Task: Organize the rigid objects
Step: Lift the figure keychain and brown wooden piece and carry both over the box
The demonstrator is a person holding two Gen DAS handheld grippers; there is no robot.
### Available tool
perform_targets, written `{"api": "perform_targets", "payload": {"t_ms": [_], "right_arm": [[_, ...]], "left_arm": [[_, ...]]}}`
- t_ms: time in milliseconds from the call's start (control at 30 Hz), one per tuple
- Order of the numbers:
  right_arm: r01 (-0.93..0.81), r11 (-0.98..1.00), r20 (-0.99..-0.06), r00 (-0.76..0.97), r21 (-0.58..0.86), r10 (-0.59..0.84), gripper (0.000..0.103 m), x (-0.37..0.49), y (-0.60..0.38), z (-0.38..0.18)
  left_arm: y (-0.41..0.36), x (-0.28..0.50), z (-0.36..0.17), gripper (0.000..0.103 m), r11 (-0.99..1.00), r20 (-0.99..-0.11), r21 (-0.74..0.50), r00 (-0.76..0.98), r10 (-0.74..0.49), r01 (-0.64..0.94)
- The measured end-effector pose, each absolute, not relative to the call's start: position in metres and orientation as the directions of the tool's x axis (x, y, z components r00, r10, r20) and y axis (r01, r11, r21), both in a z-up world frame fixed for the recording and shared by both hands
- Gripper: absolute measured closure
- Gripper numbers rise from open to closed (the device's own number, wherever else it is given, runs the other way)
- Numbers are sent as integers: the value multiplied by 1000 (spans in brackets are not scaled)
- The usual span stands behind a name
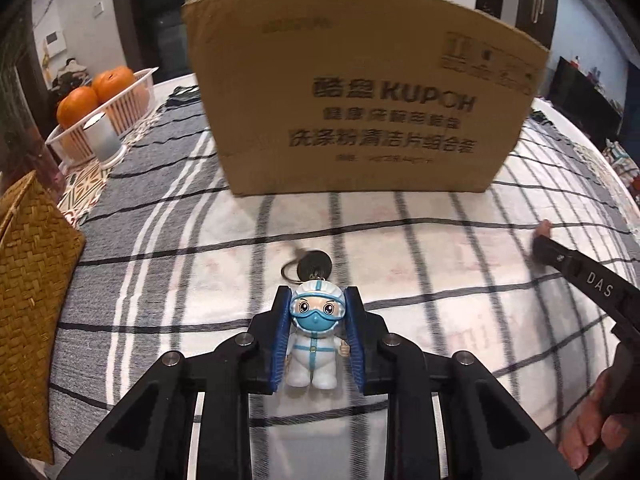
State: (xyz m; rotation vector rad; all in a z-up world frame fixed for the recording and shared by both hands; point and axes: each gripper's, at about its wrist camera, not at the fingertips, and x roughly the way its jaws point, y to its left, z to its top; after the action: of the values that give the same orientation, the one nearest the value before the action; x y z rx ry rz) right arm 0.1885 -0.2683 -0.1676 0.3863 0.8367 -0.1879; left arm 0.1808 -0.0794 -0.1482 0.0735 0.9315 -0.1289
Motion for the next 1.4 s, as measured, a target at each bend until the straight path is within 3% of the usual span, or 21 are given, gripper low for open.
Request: {"api": "perform_targets", "payload": {"t_ms": [200,1400], "right_arm": [[283,897,-732,679,338,61,80,181,-275,-167],[84,942,-684,709,325,173,80,181,-210,-110]], "left_arm": [[-90,177,-140,77,985,-787,-9,606,-113,171],[-45,185,-83,77,971,-726,-93,653,-216,218]]}}
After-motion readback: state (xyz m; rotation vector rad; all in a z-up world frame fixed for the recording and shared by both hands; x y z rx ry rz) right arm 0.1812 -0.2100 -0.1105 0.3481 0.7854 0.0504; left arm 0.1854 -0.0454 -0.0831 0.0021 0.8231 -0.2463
